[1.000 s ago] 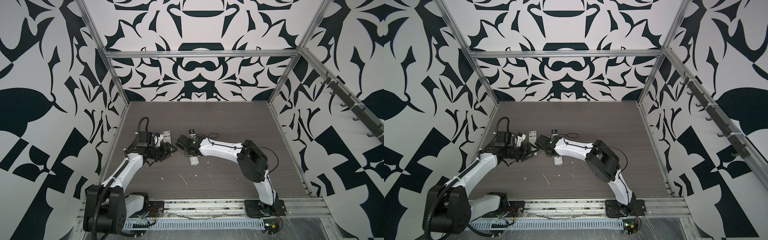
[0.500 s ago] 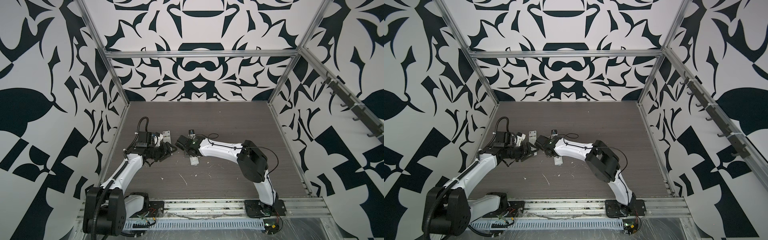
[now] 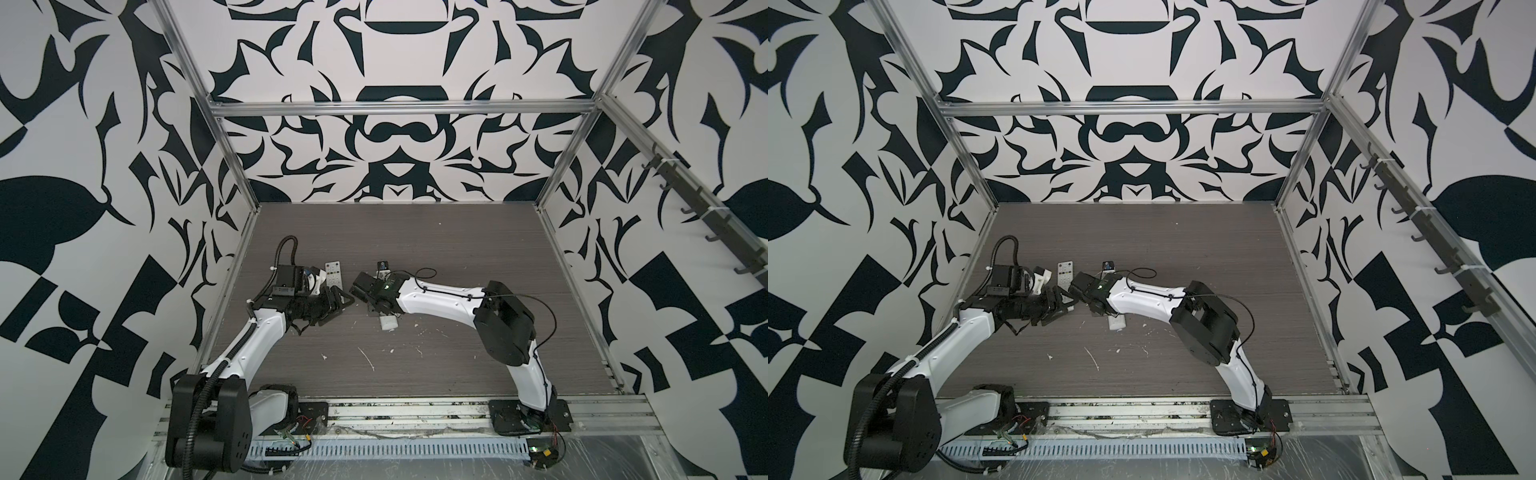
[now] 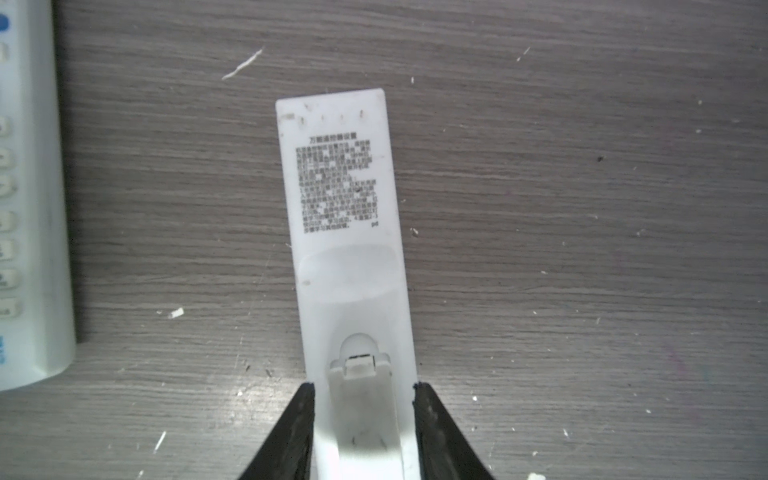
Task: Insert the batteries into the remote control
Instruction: 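Lower the white cover onto the battery compartment and press it in with the right gripper, then open the right gripper and lift it off the closed cover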
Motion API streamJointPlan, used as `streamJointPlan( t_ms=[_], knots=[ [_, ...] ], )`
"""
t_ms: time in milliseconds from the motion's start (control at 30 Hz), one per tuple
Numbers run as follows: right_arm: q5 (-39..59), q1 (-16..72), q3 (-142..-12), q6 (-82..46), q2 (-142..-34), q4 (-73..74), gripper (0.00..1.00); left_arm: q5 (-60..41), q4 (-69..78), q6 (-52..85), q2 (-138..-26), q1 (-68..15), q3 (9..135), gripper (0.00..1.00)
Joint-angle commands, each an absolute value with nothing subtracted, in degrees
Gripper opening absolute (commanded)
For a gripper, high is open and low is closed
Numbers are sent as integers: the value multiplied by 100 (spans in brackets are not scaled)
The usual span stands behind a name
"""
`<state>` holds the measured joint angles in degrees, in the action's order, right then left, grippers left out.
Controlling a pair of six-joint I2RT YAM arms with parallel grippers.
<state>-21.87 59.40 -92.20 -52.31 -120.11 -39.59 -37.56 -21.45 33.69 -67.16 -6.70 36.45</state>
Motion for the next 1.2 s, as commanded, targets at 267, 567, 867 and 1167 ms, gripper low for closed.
streamJointPlan(
  t_ms=[267, 567, 867, 1167],
  knots=[
    [-2335, 5936, -9334, -5164, -11476, -4145, 48, -3868, -2107, 3375, -6635, -633, 3587, 64],
    [-1813, 5743, -8763, -5508, -11382, -3942, 48, -3894, -2066, 3388, -6640, -633, 3583, 64],
    [-1586, 5608, -8514, -5682, -11499, -3691, 46, -3902, -2073, 3389, -6678, -624, 3593, 64],
    [-1455, 5524, -8445, -5671, -11614, -3498, 45, -3920, -2024, 3388, -6722, -624, 3584, 64]
  ],
)
